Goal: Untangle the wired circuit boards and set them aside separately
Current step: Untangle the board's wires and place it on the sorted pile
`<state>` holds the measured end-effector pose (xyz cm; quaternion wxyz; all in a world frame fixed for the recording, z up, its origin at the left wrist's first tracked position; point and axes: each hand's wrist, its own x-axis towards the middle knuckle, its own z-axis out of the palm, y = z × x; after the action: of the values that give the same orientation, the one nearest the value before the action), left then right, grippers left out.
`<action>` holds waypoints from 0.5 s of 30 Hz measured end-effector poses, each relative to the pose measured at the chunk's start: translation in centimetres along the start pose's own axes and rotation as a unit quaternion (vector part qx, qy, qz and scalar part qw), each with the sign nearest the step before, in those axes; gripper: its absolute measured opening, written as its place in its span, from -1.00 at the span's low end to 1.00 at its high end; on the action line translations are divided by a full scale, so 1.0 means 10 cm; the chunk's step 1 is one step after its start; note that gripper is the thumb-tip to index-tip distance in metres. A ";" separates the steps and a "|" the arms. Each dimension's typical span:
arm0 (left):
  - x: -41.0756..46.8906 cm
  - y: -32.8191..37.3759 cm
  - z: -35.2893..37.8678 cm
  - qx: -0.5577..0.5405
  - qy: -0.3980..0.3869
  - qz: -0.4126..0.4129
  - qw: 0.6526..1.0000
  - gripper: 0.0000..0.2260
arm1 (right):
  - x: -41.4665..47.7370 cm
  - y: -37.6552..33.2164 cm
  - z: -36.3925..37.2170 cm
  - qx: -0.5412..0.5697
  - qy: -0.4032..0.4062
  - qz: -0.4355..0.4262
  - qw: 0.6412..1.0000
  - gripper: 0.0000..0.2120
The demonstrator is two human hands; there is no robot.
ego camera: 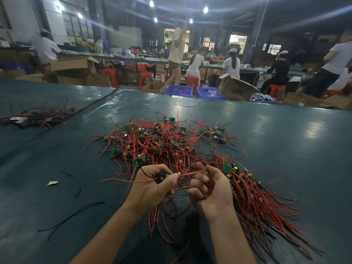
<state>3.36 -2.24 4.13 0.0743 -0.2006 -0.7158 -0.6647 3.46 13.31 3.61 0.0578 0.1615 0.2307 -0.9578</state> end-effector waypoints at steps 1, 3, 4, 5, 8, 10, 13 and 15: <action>0.00 0.00 0.00 -0.007 0.001 -0.005 1.000 -0.78 | -0.01 0.00 0.00 0.007 -0.005 -0.002 1.000 -0.84; 0.01 0.00 0.00 -0.012 -0.003 -0.016 1.000 -0.78 | -0.01 0.01 0.00 0.019 -0.011 -0.003 1.000 -0.85; 0.02 0.00 0.01 -0.010 -0.008 -0.021 1.000 -0.78 | -0.02 0.01 0.01 0.022 -0.012 -0.003 1.000 -0.86; 0.02 -0.01 0.01 -0.009 -0.010 -0.024 1.000 -0.78 | -0.02 0.02 0.01 0.018 -0.010 -0.006 1.000 -0.85; 0.02 -0.02 -0.02 -0.018 0.002 -0.033 0.999 -0.76 | -0.02 0.02 0.01 -0.071 0.013 -0.051 0.996 -0.77; 0.04 -0.03 -0.05 -0.017 0.010 -0.036 0.999 -0.77 | -0.03 0.03 0.02 -0.138 0.025 -0.090 0.986 -0.76; 0.06 -0.05 -0.05 -0.031 0.031 -0.062 0.997 -0.80 | -0.03 0.05 0.03 -0.161 0.037 -0.143 0.976 -0.81; 0.07 -0.06 -0.04 -0.047 0.057 -0.086 0.994 -0.85 | -0.03 0.06 0.04 -0.165 0.045 -0.173 0.970 -0.83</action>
<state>2.43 -2.47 3.91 0.0478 -0.1035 -0.6928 -0.7121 3.73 12.62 3.77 -0.0938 0.1506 0.4124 -0.8936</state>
